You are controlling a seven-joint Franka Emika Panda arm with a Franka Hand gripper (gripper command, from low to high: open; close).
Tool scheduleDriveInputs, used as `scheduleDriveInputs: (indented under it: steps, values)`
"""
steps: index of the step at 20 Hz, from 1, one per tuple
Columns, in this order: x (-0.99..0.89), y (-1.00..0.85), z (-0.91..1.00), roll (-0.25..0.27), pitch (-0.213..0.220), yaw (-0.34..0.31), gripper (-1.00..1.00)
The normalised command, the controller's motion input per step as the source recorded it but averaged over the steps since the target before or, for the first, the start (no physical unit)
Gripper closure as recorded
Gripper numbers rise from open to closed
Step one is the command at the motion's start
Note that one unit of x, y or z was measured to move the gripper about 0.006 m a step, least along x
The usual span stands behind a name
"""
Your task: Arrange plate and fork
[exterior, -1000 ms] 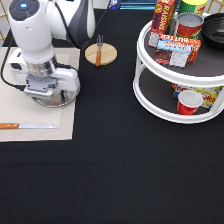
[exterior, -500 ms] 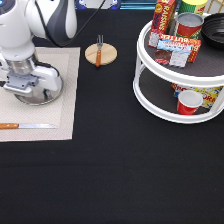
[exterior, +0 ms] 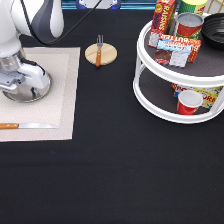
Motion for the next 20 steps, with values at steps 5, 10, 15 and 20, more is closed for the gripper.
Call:
scheduleDriveInputs:
  steps: [5,10,15,20]
  values:
    - [-0.07,0.61,0.63,-0.003,0.000,0.078,-1.00]
    - [-0.52,0.73,0.54,-0.036,-0.032,0.075,-1.00]
    - [-0.81,0.67,0.47,-0.065,-0.077,0.039,-1.00]
    - [-0.91,0.63,0.23,-0.062,-0.076,0.028,-1.00]
